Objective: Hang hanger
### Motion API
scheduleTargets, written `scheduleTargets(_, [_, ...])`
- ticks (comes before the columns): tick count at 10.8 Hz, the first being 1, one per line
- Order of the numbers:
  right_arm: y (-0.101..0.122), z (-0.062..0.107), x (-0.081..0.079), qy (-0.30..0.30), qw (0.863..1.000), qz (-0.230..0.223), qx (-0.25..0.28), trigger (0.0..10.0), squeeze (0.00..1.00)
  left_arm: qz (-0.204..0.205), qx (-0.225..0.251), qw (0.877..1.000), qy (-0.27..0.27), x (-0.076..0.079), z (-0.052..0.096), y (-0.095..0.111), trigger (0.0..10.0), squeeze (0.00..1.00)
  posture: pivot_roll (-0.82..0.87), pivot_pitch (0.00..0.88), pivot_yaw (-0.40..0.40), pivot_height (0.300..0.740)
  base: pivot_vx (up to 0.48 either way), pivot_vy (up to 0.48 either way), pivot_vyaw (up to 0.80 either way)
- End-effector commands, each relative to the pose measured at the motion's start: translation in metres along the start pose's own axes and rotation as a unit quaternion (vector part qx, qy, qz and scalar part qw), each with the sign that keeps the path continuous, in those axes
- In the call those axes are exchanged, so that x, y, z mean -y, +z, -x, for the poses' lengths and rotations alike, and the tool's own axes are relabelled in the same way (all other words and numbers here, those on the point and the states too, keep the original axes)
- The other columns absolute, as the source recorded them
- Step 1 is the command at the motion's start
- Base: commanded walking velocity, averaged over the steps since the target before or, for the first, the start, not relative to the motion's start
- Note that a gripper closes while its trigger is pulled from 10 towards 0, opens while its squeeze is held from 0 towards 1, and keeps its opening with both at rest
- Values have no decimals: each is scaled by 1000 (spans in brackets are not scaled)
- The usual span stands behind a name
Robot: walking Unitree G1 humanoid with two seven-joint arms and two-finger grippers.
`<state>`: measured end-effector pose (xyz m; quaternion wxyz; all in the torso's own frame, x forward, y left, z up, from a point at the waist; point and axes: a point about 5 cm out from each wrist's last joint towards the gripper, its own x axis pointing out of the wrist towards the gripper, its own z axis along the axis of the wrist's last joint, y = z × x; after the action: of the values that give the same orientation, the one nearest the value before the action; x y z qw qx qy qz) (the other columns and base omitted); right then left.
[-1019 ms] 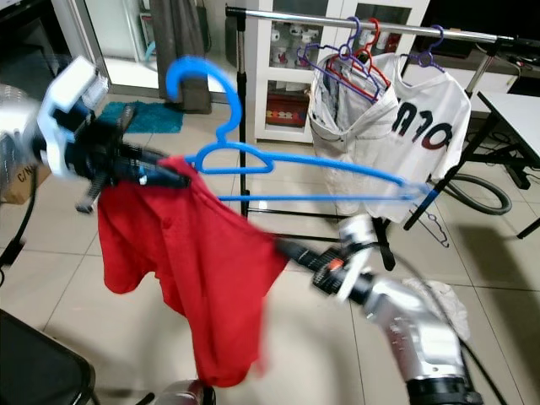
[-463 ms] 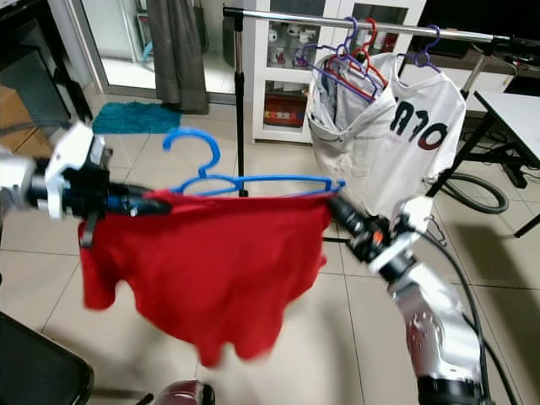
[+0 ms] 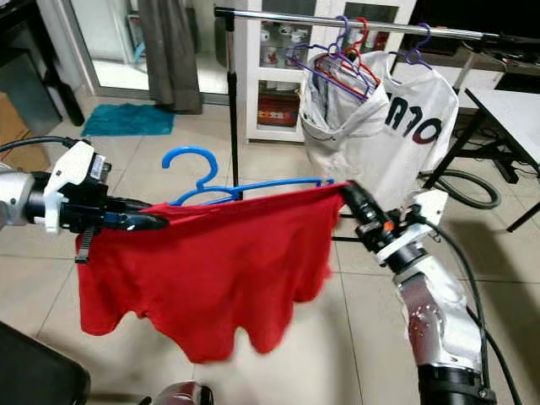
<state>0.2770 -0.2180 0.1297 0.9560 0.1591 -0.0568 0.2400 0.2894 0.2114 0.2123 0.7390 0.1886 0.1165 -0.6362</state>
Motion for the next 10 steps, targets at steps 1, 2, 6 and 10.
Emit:
scheduleTargets(1, [25, 18, 31, -93, 994, 20, 52, 0, 0, 21, -26, 999, 8, 2, 17, -6, 0, 0, 57, 0, -19, 740, 0, 0, 0])
scheduleTargets(2, [30, 18, 34, -97, 993, 21, 63, 0, 0, 31, -30, 999, -5, 4, 16, -9, 0, 0, 57, 0, -20, 740, 0, 0, 0])
scheduleTargets(6, [40, 0, 22, -2, 998, 41, 37, 0, 0, 44, -49, 992, -104, 25, -13, -18, 0, 0, 53, 0, -19, 740, 0, 0, 0])
scheduleTargets(10, [40, -3, 10, 90, 990, 102, -37, 0, 0, 23, -83, 993, -83, 14, -18, -21, 0, 0, 43, 0, -10, 740, 0, 0, 0])
